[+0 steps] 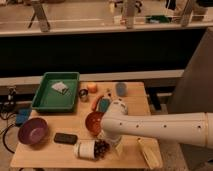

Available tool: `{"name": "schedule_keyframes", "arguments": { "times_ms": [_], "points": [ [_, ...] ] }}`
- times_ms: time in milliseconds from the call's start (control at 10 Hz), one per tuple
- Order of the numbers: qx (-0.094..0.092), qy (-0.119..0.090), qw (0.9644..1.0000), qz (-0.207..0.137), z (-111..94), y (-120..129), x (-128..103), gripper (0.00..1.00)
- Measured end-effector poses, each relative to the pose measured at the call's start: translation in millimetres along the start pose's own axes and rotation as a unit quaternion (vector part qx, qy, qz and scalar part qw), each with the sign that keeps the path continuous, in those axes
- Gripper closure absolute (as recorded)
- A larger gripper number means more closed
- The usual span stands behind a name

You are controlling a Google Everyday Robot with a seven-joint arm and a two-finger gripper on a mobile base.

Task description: Place grapes in tray

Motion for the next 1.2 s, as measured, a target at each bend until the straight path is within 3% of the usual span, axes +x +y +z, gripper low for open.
{"name": "schedule_keyframes", "arguments": {
  "times_ms": [100,800,1000,1200],
  "points": [
    [0.0,-0.002,1.0,-0.002,2,-1,-1,0.23],
    [-0.003,-0.018,0.9998,-0.009,22,-2,-8,0.91],
    [0.007,-0.014,0.9999,0.001,15,0,-6,0.96],
    [0.022,-0.009,0.9996,0.016,-11,2,3,0.96]
  ]
}}
